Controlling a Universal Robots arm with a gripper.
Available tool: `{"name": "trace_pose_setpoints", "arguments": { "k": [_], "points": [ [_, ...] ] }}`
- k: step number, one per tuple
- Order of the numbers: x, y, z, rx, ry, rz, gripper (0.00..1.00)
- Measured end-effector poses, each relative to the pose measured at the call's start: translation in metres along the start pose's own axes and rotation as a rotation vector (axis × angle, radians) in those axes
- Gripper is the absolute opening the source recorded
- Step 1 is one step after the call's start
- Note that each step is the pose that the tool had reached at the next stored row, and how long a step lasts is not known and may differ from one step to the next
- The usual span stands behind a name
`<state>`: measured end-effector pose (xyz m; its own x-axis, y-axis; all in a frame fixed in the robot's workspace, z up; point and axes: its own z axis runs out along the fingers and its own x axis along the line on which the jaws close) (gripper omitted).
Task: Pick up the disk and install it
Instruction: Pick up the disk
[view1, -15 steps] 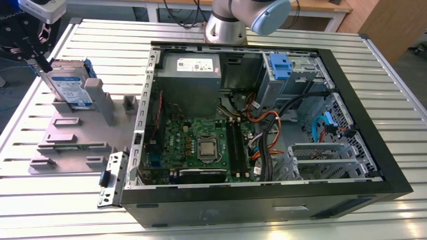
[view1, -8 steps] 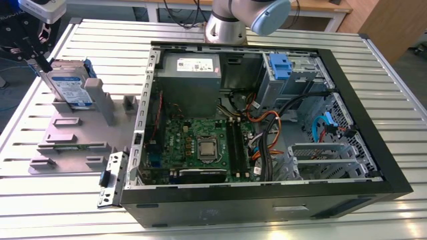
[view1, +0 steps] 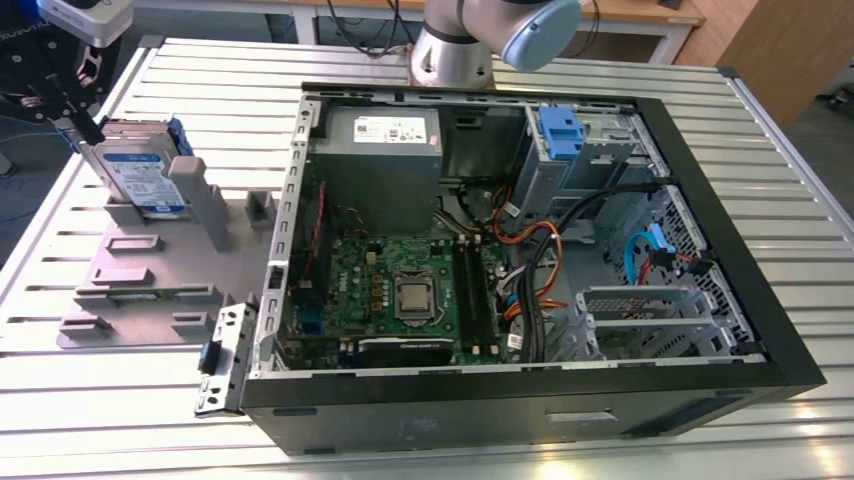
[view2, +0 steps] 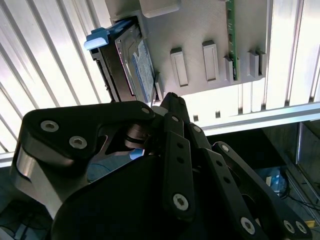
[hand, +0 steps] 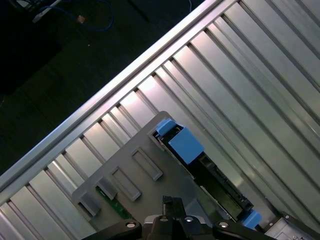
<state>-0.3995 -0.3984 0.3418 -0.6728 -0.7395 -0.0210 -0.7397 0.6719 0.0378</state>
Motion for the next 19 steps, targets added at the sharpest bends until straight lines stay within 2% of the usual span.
{"name": "trace_pose_setpoints", "arguments": {
  "k": [19],
  "points": [
    [0.0,0.0,0.0,-0.0001,0.0005,-0.011,0.11]
  ]
}}
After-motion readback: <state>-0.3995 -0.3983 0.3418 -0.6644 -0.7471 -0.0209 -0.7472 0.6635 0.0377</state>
